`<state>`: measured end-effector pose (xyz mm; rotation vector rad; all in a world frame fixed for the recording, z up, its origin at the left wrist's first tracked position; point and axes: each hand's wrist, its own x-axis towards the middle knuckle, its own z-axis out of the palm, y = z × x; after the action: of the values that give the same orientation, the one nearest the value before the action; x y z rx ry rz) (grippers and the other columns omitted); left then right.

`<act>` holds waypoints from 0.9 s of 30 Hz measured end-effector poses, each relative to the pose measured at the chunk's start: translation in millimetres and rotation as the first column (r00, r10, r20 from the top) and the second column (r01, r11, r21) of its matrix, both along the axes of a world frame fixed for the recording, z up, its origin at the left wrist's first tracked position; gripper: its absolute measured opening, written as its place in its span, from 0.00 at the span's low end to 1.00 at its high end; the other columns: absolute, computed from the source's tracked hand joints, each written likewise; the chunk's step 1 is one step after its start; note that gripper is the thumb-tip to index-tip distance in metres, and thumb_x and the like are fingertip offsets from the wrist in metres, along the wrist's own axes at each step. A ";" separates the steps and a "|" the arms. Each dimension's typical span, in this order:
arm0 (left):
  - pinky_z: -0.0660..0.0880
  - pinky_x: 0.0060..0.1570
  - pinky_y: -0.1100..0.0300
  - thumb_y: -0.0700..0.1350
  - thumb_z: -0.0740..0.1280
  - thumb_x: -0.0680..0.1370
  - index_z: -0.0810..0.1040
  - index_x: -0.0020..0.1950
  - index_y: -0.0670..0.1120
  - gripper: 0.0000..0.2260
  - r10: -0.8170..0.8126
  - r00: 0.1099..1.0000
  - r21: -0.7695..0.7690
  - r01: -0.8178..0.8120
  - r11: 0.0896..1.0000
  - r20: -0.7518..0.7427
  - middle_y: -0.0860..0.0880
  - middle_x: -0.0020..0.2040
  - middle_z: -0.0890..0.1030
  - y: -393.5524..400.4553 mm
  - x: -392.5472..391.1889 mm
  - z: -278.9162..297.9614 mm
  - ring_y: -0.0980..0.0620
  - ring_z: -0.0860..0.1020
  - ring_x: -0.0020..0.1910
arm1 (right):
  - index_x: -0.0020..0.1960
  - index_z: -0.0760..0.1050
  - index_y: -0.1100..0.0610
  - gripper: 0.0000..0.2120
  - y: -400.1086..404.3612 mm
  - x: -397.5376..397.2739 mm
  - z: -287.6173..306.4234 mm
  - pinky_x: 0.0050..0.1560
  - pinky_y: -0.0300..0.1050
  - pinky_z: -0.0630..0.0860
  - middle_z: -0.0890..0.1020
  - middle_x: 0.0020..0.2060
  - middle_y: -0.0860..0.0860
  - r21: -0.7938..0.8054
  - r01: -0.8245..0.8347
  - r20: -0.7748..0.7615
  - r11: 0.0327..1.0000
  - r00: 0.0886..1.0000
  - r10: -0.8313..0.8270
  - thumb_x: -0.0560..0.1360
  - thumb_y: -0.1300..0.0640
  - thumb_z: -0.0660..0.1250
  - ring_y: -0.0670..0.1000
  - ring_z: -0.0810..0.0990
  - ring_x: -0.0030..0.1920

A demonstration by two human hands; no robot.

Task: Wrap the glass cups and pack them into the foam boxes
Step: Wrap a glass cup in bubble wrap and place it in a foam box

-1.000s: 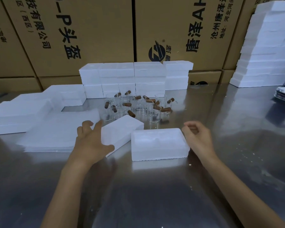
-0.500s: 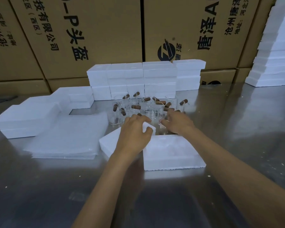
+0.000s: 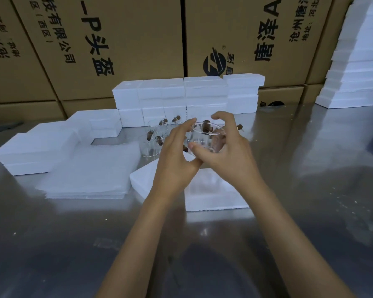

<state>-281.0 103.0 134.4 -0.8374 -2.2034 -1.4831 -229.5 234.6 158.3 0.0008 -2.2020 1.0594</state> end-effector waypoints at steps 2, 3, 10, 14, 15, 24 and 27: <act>0.76 0.60 0.58 0.42 0.74 0.73 0.64 0.74 0.65 0.35 -0.012 1.000 0.038 0.011 0.999 0.027 0.60 0.66 0.74 1.6 6.4 -5.0 0.57 0.75 0.64 | 0.65 0.60 0.41 0.34 -8.2 2.7 -6.6 0.42 0.44 0.79 0.80 0.45 0.42 -0.052 0.017 -0.042 0.998 0.999 -0.019 0.66 0.39 0.75 0.43 0.80 0.41; 0.77 0.60 0.54 0.40 0.73 0.73 0.63 0.73 0.67 0.36 -0.020 0.999 0.053 0.018 0.998 0.044 0.60 0.66 0.75 2.8 9.1 -6.7 0.56 0.75 0.64 | 0.65 0.61 0.42 0.35 -11.8 3.5 -11.3 0.44 0.42 0.79 0.79 0.48 0.41 -0.098 0.020 -0.063 0.995 0.998 -0.026 0.65 0.39 0.76 0.43 0.81 0.44; 0.74 0.64 0.38 0.39 0.74 0.73 0.67 0.71 0.55 0.30 -0.339 0.891 0.295 0.250 0.922 0.303 0.53 0.64 0.82 -2.3 6.8 -4.9 0.51 0.81 0.62 | 0.59 0.70 0.43 0.25 -24.2 8.7 -26.2 0.49 0.35 0.76 0.81 0.51 0.41 -0.491 -0.176 -0.149 0.853 0.982 0.116 0.66 0.38 0.72 0.44 0.82 0.51; 0.78 0.62 0.49 0.39 0.73 0.76 0.68 0.72 0.59 0.29 -0.434 0.821 0.331 0.320 0.888 0.371 0.54 0.64 0.82 -5.1 7.2 -7.5 0.49 0.82 0.61 | 0.59 0.68 0.41 0.25 -29.2 12.1 -30.0 0.46 0.34 0.76 0.84 0.47 0.45 -0.515 -0.190 -0.176 0.836 0.978 0.113 0.67 0.41 0.74 0.45 0.84 0.46; 0.79 0.60 0.51 0.41 0.75 0.74 0.68 0.71 0.63 0.31 -0.367 0.862 0.295 0.270 0.917 0.350 0.60 0.63 0.81 -3.9 8.1 -7.2 0.53 0.81 0.62 | 0.60 0.67 0.40 0.26 -31.1 13.2 -30.7 0.45 0.31 0.75 0.83 0.47 0.43 -0.488 -0.137 -0.180 0.862 0.982 0.054 0.67 0.41 0.76 0.44 0.83 0.46; 0.72 0.58 0.63 0.34 0.75 0.72 0.67 0.68 0.69 0.37 0.003 0.995 0.090 -0.013 0.996 0.103 0.68 0.67 0.74 -1.1 11.4 -14.2 0.70 0.72 0.65 | 0.55 0.61 0.43 0.33 -39.8 15.0 -37.1 0.46 0.26 0.72 0.76 0.49 0.41 -0.385 0.077 -0.170 0.920 0.974 -0.153 0.62 0.41 0.80 0.40 0.79 0.51; 0.73 0.61 0.62 0.37 0.76 0.73 0.66 0.69 0.69 0.36 0.005 0.992 0.076 -0.015 0.997 0.127 0.67 0.67 0.74 -1.1 13.2 -12.4 0.70 0.71 0.64 | 0.53 0.64 0.43 0.29 -38.9 15.2 -35.7 0.47 0.31 0.75 0.80 0.49 0.43 -0.450 0.038 -0.112 0.892 0.989 -0.099 0.63 0.42 0.80 0.42 0.81 0.49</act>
<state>-267.8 102.0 122.0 -0.7252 -2.2197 -1.6466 -214.3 195.7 122.6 -0.2047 -1.7834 1.4592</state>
